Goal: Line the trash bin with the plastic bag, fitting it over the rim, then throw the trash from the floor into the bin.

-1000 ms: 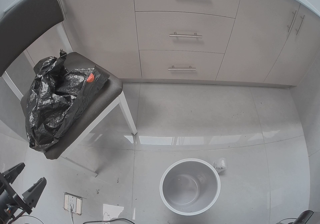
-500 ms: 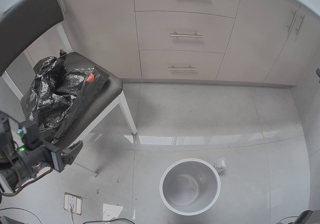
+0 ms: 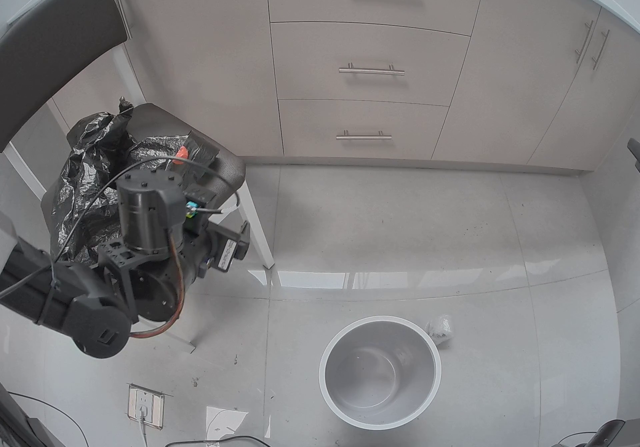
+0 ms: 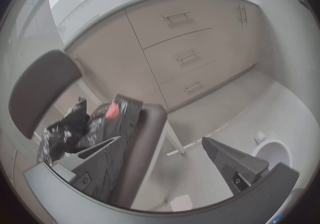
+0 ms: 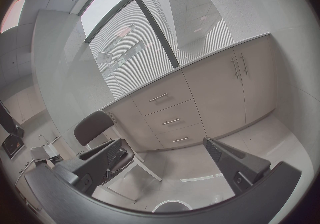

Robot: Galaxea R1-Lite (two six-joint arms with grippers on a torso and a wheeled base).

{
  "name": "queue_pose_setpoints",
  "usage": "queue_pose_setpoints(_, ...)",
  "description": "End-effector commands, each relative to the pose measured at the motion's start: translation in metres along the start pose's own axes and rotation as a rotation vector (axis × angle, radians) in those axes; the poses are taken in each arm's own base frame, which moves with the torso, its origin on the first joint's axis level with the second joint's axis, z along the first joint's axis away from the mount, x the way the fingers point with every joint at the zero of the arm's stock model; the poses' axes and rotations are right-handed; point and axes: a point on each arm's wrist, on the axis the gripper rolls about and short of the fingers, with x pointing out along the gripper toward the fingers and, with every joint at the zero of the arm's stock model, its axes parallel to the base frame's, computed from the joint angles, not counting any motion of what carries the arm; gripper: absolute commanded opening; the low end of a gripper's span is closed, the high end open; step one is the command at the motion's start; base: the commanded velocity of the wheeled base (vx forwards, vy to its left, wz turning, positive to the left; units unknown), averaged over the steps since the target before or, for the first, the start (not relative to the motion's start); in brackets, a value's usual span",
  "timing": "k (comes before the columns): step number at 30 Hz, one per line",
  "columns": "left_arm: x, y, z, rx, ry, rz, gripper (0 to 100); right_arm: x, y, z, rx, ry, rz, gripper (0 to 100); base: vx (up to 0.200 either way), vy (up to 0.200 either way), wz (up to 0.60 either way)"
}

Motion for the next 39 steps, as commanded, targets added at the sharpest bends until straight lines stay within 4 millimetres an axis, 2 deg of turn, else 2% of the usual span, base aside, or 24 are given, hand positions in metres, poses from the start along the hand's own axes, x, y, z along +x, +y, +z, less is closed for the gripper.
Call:
queue_pose_setpoints(1,0.018,-0.015,0.027,0.034,-0.074,0.054,100,-0.007,0.001,0.003,-0.002,-0.027,0.008,100,0.000,0.000,0.00)
queue_pose_setpoints(7,0.017,-0.001,0.042,0.046,-0.114,0.096,100,-0.004,0.001,0.001,-0.001,-0.008,0.012,100,0.000,0.000,0.00)
queue_pose_setpoints(16,0.024,0.015,0.033,0.125,-0.048,0.196,100,0.000,0.000,-0.001,-0.001,0.005,0.001,100,0.000,0.000,0.00)
queue_pose_setpoints(21,0.037,0.021,0.027,0.202,-0.016,0.229,100,-0.006,0.001,0.003,0.000,-0.026,0.011,100,0.000,0.000,0.00)
queue_pose_setpoints(26,0.051,0.036,0.035,0.210,-0.019,0.278,100,-0.014,0.005,0.014,0.008,-0.076,0.035,100,0.000,0.000,0.00)
queue_pose_setpoints(33,0.063,0.032,0.039,0.204,-0.037,0.275,100,-0.014,0.006,0.017,0.019,-0.084,0.040,100,0.000,0.000,0.00)
queue_pose_setpoints(39,0.074,0.039,0.039,0.197,-0.029,0.302,100,-0.013,0.006,0.017,0.028,-0.081,0.043,100,0.000,0.000,0.00)
